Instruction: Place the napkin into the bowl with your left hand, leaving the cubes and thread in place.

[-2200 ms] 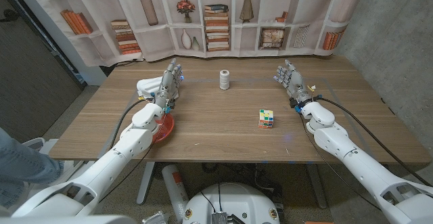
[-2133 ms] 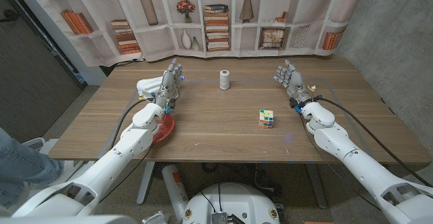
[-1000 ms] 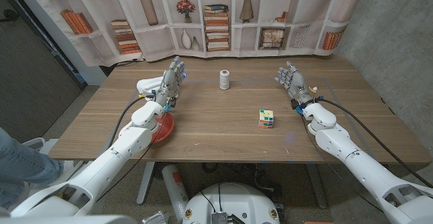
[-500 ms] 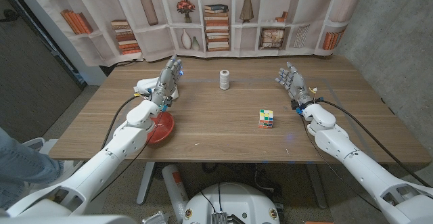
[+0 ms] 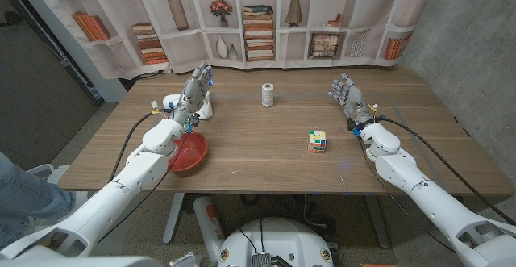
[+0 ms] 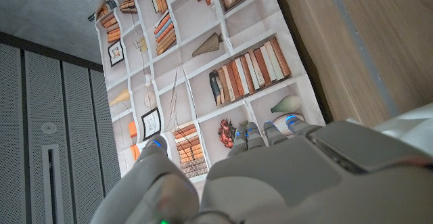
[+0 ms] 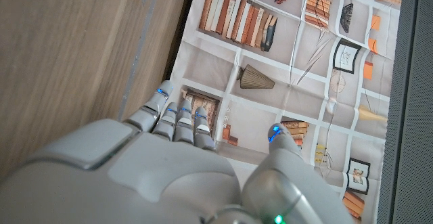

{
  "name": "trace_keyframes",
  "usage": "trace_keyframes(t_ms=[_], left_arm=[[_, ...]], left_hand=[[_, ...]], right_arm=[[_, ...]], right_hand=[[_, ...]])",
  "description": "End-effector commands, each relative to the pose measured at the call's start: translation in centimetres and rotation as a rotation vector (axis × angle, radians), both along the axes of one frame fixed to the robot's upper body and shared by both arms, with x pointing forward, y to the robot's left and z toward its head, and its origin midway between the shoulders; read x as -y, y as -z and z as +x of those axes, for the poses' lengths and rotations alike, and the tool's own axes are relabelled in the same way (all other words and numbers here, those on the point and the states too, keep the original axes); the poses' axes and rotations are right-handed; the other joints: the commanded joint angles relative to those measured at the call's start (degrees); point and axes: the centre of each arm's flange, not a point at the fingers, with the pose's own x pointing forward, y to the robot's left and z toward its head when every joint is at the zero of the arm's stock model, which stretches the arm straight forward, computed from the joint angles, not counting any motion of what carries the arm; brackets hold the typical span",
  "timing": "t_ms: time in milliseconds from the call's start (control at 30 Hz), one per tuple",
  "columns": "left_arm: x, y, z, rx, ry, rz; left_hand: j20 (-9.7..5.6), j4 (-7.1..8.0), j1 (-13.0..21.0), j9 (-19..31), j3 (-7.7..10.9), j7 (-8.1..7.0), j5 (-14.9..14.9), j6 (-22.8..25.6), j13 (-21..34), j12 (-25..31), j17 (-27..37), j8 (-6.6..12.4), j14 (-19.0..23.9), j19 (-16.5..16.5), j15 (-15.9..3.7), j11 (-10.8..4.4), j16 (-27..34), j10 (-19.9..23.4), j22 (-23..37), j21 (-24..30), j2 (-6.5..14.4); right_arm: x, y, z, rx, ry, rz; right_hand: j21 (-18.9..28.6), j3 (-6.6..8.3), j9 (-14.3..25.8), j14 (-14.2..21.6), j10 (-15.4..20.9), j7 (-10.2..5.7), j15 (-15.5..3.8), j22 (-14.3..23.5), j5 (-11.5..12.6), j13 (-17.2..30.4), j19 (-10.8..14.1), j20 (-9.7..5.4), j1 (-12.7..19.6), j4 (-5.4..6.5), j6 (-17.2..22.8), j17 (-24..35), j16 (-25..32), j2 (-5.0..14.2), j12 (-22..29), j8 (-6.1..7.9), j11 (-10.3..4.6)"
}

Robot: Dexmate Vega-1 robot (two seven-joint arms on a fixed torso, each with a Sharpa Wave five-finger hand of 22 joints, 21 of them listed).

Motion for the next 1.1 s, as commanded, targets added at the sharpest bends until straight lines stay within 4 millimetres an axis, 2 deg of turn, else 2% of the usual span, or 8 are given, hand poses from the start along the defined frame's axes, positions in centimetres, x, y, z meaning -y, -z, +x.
trace_keyframes(t_ms=[33, 600, 1100], left_arm=[[-1.1, -0.4, -2.2, 0.065, -0.039, 0.023], [-2.2, -0.6, -3.4, 0.126, -0.056, -0.002], [-3.3, -1.0, -4.4, 0.196, -0.137, -0.011]], left_hand=[[-2.93, -0.31, 0.77, 0.22, 0.19, 0.25, 0.53, 0.44, 0.12, 0.29, 0.24, 0.51, 0.31, -0.6, 0.07, -0.14, 0.46, 0.25, 0.33, 0.24, -0.21], [-2.79, -0.53, 1.31, 0.24, -0.02, 0.04, 0.7, 1.53, 0.13, 0.53, 0.25, 0.65, 1.27, -0.14, 0.09, -0.09, 0.53, 1.57, 0.32, 0.28, -0.02], [-2.75, -0.79, 2.03, 0.26, -0.2, -0.19, 0.95, 3.71, 0.15, 0.92, 0.25, 1.12, 3.23, 0.95, -0.35, -0.5, 0.87, 3.61, 0.31, 0.5, 0.33]], right_arm=[[-0.2, -0.2, -0.7, 0.015, 0.006, -0.011], [0.1, 0.2, -1.3, 0.01, 0.015, 0.005], [0.3, 0.4, -0.8, 0.003, 0.016, 0.028]], right_hand=[[-0.14, 0.08, 0.2, 0.51, 0.31, -0.03, -0.01, 0.13, -0.2, 0.32, 0.54, -0.54, 0.5, -0.11, 0.39, 0.22, 0.16, -0.28, 0.26, 0.22, -0.18], [-0.49, -0.04, 0.21, 0.7, 0.33, -0.11, -0.05, 0.14, -0.31, 0.33, 0.72, -0.59, 0.5, -0.14, 0.64, 0.26, 0.19, -0.15, 0.23, 0.26, -0.11], [-0.76, -0.08, 0.21, 0.82, 0.39, -0.12, -0.12, 0.15, -0.39, 0.33, 0.92, -0.6, 0.55, -0.16, 0.83, 0.27, 0.2, 0.05, 0.23, 0.28, -0.17]])
